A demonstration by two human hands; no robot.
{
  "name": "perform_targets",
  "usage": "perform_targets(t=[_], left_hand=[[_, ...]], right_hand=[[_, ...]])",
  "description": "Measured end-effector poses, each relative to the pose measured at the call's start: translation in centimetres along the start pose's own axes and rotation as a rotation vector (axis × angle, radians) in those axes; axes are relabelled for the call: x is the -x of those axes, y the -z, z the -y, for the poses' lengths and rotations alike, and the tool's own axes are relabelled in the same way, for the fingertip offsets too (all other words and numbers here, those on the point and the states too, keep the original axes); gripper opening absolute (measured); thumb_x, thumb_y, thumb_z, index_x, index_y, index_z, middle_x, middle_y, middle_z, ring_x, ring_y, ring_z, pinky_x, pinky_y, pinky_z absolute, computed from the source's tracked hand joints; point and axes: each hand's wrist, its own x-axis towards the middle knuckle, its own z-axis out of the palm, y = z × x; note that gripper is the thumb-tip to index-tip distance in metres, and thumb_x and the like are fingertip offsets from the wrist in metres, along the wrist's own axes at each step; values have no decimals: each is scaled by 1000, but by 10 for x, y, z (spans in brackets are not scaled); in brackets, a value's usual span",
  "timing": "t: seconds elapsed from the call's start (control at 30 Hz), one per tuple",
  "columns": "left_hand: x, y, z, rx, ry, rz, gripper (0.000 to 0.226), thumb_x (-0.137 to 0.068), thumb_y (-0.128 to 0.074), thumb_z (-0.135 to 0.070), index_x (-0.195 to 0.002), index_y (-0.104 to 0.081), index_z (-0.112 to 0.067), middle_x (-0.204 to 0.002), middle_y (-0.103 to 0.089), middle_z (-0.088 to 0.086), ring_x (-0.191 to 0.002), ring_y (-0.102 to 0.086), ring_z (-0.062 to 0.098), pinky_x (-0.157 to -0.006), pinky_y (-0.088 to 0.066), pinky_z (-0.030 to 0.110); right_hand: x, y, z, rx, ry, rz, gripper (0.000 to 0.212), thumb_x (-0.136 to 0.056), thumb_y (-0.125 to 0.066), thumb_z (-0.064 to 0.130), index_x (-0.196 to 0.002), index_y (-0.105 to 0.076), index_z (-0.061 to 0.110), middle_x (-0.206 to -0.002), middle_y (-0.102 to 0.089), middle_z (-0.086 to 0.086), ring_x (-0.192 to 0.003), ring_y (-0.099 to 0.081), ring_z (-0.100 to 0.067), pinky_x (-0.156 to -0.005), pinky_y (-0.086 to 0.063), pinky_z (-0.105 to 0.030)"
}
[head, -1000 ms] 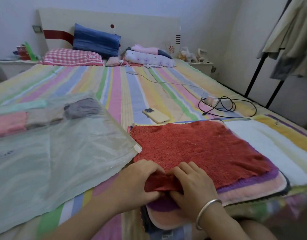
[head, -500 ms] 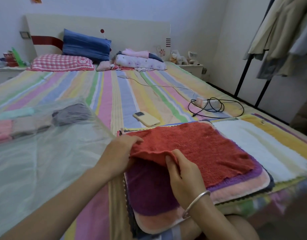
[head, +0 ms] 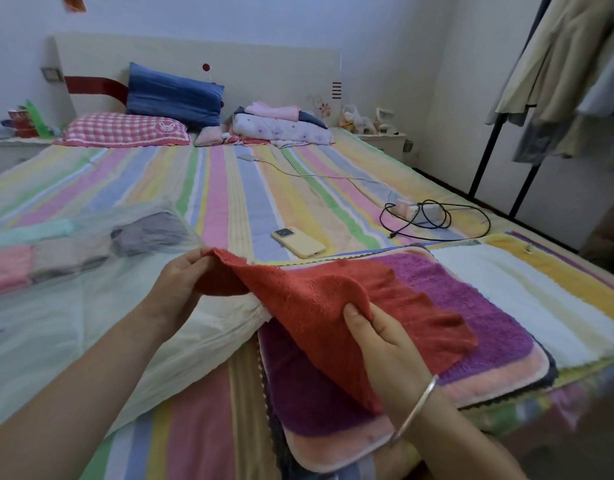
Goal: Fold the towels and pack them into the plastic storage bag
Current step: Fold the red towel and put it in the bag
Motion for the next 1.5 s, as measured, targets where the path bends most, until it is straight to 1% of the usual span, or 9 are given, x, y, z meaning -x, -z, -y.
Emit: perform_targets(t=[0.1,0.27,0.43,0.6,0.7,1.0,1.17,1.4,1.5], left_hand=[[14,12,-2,55,27,-35,47,-57,-86,-47,-87,-75,-13,-88,-71,9,-80,-67,21,-72,-58,34],[18,-7,-5,-329,-86,-27,12,-77,-75,-22,-79,-71,-10,-70,-70,1,-65,-62,12,-57,-49,20],[-12,-50,5,-870,-276,135,20,-74,-74,-51,-76,-71,-32,-71,-70,-12,-72,-65,4,-73,-50,24],[-66,-114,8,-978,-397,246,26,-73,-64,-61,-76,-66,-35,-70,-64,-10,-72,-61,8,-72,-49,31],[-95,-149,21,-1036,-423,300,18,-79,-72,-49,-80,-68,-31,-69,-62,-10,-73,-58,11,-71,-47,33],[-129,-150,63,-1160,-65,449,35,-73,-81,-42,-96,-65,-21,-94,-65,-4,-90,-60,15,-80,-45,26],[-132,-158,50,-1189,92,512,31,-74,-80,-42,-91,-69,-19,-82,-64,-3,-80,-59,15,-68,-42,24],[-120,-140,28,-990,228,463,15,-78,-80,-23,-85,-74,-12,-88,-74,6,-80,-65,17,-78,-54,33],[-108,-121,-2,-784,295,422,10,-84,-75,-15,-93,-73,-11,-88,-71,6,-81,-66,17,-70,-58,29]], right_hand=[[6,2,6,-184,-148,-23,28,-96,-49,12,-78,-72,10,-74,-70,-6,-63,-65,-13,-59,-54,-22],[16,23,-1,-273,-242,-126,23,-95,-50,7,-83,-69,9,-67,-72,-9,-55,-68,-15,-48,-53,-21],[8,61,-34,-2,-203,-308,23,-93,-52,-1,-86,-70,11,-91,-73,-12,-90,-64,-26,-91,-48,-42],[-2,113,-45,111,-166,-439,25,-89,-55,-5,-79,-67,15,-69,-70,6,-80,-60,-22,-79,-49,-39],[-7,138,-48,469,-139,-445,23,-84,-62,-2,-74,-64,19,-62,-66,5,-66,-58,-16,-69,-49,-35],[-29,156,-38,1030,-256,-295,31,-81,-59,57,-71,-52,29,-85,-55,9,-82,-55,-13,-76,-41,-29],[-39,157,-36,982,-308,-217,32,-79,-66,52,-69,-52,25,-68,-53,11,-75,-54,-14,-65,-36,-27],[-38,150,-33,1090,-285,-179,22,-78,-71,45,-84,-52,35,-86,-56,12,-90,-57,-14,-73,-38,-24],[-43,151,-32,861,-229,-246,28,-73,-80,30,-81,-53,32,-86,-60,8,-84,-57,-16,-77,-44,-29]])
